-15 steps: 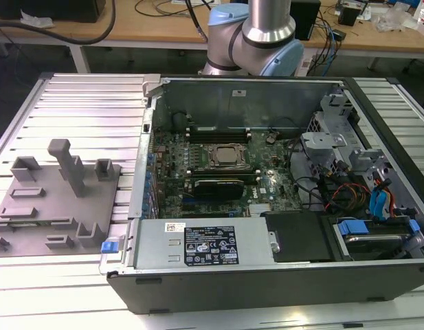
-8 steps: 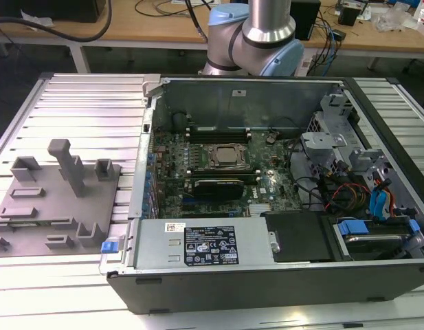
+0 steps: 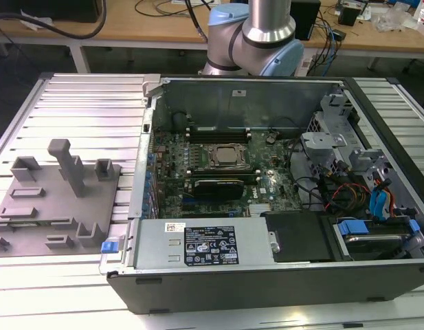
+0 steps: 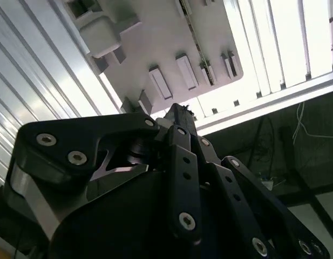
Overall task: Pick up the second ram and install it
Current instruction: 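Pick up the second ram and move it above second insertion slot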
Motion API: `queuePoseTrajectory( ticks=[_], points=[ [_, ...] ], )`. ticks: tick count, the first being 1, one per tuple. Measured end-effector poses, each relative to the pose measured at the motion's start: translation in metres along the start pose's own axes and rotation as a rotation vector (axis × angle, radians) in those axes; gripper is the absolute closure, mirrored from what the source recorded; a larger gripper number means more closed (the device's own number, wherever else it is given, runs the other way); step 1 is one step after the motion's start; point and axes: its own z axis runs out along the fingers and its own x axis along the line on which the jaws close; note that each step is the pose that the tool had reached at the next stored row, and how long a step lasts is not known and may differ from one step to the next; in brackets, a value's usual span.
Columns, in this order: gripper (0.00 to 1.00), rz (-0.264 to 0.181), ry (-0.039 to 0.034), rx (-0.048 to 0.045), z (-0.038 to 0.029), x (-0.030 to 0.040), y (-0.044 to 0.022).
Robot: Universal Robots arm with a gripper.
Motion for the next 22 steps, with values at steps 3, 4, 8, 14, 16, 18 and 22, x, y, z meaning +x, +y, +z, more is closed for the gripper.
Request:
queuePoseTrajectory(
  ticks=[3, 4, 8, 14, 16, 18, 22],
  points=[
    [0.89, -0.029, 0.0012, -0.0007, 0.0000, 0.0000, 0.0000],
    [0.89, -0.045, 0.0020, -0.0011, 0.0000, 0.0000, 0.0000],
    [0.89, -0.108, 0.0049, -0.0026, 0.0000, 0.0000, 0.0000],
    [0.89, -0.194, 0.0087, -0.0047, 0.0000, 0.0000, 0.0000],
    [0.89, -0.226, 0.0102, -0.0055, 0.0000, 0.0000, 0.0000],
    [0.89, -0.256, 0.0116, -0.0062, 0.0000, 0.0000, 0.0000],
    [0.89, -0.307, 0.0138, -0.0074, 0.0000, 0.0000, 0.0000]
  ],
)
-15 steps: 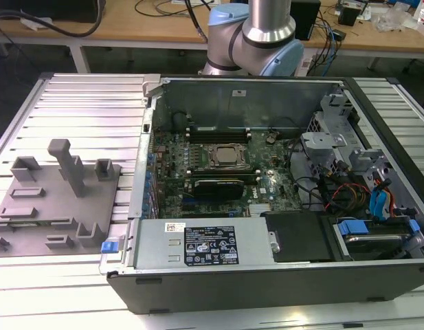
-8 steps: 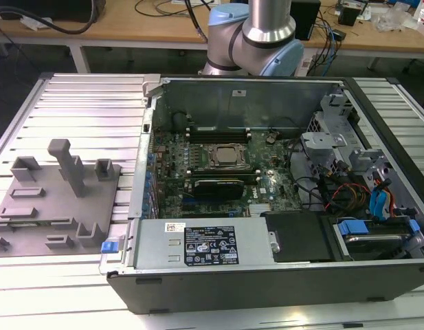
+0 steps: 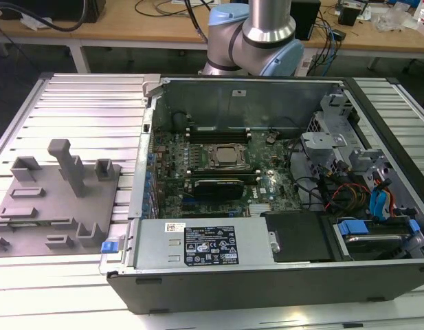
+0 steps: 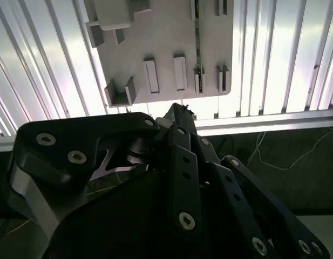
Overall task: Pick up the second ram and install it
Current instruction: 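Pick up the second ram and move it above second insertion slot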
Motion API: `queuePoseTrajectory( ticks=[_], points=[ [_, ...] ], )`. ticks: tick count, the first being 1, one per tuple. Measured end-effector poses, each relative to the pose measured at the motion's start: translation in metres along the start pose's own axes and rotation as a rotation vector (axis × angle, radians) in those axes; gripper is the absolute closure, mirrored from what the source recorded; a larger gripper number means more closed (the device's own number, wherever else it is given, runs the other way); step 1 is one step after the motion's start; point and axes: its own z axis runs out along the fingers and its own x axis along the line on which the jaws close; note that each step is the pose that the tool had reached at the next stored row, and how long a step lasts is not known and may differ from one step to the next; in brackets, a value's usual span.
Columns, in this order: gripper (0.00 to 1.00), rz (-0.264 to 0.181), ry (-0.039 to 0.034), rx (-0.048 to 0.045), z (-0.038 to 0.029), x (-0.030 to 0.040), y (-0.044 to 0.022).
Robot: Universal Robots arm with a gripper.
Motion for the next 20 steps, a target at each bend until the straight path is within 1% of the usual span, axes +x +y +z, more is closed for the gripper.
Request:
queuePoseTrajectory(
  ticks=[3, 5, 11, 13, 14, 17, 20],
  points=[
    [0.89, -0.044, 0.0020, -0.0012, 0.0000, 0.0000, 0.0000],
    [0.89, -0.059, 0.0026, -0.0015, 0.0000, 0.0000, 0.0000],
    [0.89, -0.135, 0.0060, -0.0033, 0.0000, 0.0000, 0.0000],
    [0.89, -0.153, 0.0069, -0.0038, 0.0000, 0.0000, 0.0000],
    [0.89, -0.166, 0.0078, -0.0039, 0.0000, 0.0000, 0.0000],
    [0.89, -0.216, 0.0157, -0.0018, 0.0000, 0.0000, -0.0001],
    [0.89, -0.248, 0.0174, -0.0022, 0.0000, 0.0000, 0.0000]
  ],
)
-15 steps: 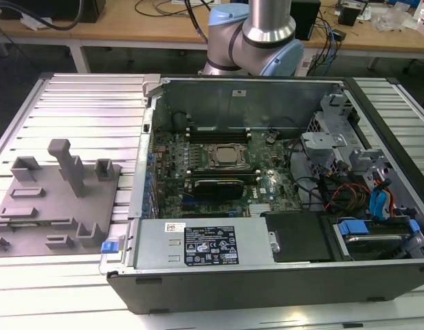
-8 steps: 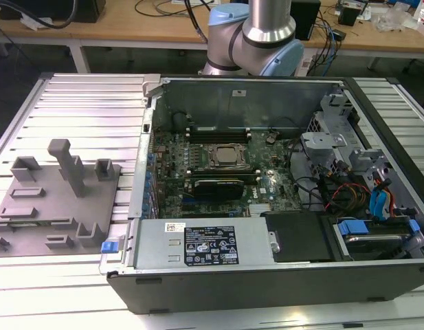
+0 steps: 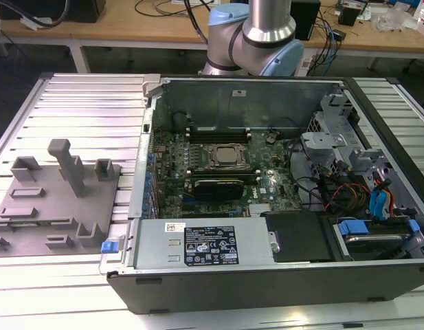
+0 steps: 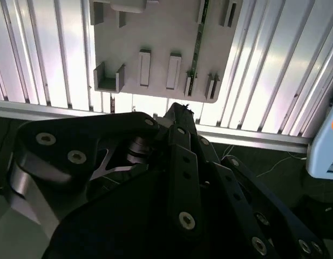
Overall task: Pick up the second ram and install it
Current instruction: 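Pick up the second ram and move it above second insertion slot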
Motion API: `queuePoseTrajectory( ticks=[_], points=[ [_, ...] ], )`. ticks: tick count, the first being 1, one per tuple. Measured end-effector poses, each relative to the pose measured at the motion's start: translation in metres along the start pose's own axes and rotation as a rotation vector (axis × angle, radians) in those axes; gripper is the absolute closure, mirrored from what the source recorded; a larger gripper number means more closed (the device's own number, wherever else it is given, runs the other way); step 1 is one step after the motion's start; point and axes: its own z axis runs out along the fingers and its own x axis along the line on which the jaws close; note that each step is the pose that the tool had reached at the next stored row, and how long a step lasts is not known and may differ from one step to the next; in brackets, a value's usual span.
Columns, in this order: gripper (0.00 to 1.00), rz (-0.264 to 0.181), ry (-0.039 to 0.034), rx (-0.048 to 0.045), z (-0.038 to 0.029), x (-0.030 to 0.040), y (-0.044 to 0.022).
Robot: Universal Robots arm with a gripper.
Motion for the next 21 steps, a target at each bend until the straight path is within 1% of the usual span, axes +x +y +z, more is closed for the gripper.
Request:
queuePoseTrajectory(
  ticks=[2, 6, 9, 10, 14, 17, 21],
  points=[
    [0.89, -0.028, 0.0013, -0.0005, 0.0000, 0.0000, 0.0000],
    [0.89, -0.060, 0.0026, -0.0009, 0.0000, 0.0000, 0.0000],
    [0.89, -0.088, 0.0038, -0.0015, 0.0000, 0.0000, 0.0000],
    [0.89, -0.104, 0.0045, -0.0017, 0.0000, 0.0000, 0.0000],
    [0.89, -0.131, 0.0056, -0.0023, 0.0000, 0.0000, 0.0000],
    [0.89, -0.165, 0.0070, -0.0029, 0.0000, 0.0000, 0.0000],
    [0.89, -0.182, 0.0078, -0.0031, 0.0000, 0.0000, 0.0000]
  ],
)
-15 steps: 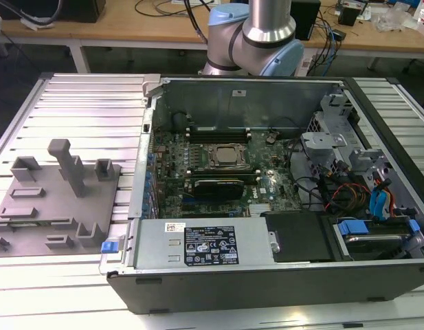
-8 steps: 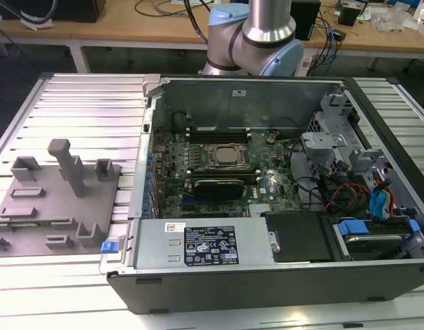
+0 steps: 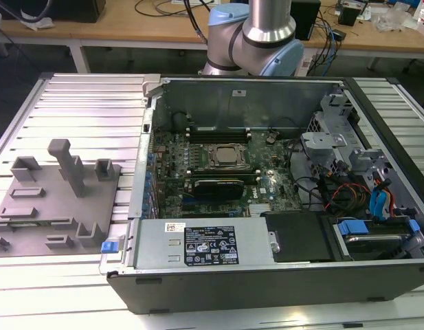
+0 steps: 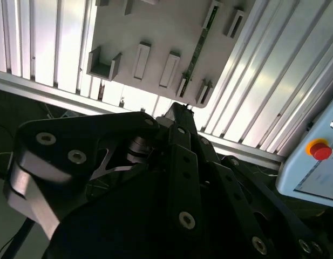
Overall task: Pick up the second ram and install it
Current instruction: 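Pick up the second ram and move it above second insertion slot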
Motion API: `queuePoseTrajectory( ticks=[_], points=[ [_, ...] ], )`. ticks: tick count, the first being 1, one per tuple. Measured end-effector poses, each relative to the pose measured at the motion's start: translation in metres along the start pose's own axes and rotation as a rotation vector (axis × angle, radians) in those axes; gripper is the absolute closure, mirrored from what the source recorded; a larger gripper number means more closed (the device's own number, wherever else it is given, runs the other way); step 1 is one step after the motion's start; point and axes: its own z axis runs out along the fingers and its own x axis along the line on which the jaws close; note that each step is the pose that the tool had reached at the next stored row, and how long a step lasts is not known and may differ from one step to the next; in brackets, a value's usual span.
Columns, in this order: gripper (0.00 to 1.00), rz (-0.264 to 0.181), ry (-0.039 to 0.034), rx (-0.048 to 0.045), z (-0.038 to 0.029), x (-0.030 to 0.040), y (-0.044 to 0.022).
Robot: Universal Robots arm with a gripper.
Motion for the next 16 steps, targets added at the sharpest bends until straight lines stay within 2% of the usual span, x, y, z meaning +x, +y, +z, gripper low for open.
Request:
queuePoseTrajectory(
  ticks=[6, 11, 16],
  points=[
    [0.89, -0.031, 0.0012, -0.0006, 0.0000, 0.0000, 0.0000],
    [0.89, -0.099, 0.0041, -0.0017, 0.0000, 0.0000, 0.0000],
    [0.89, -0.102, 0.0050, -0.0017, 0.0000, 0.0000, 0.0000]
  ],
)
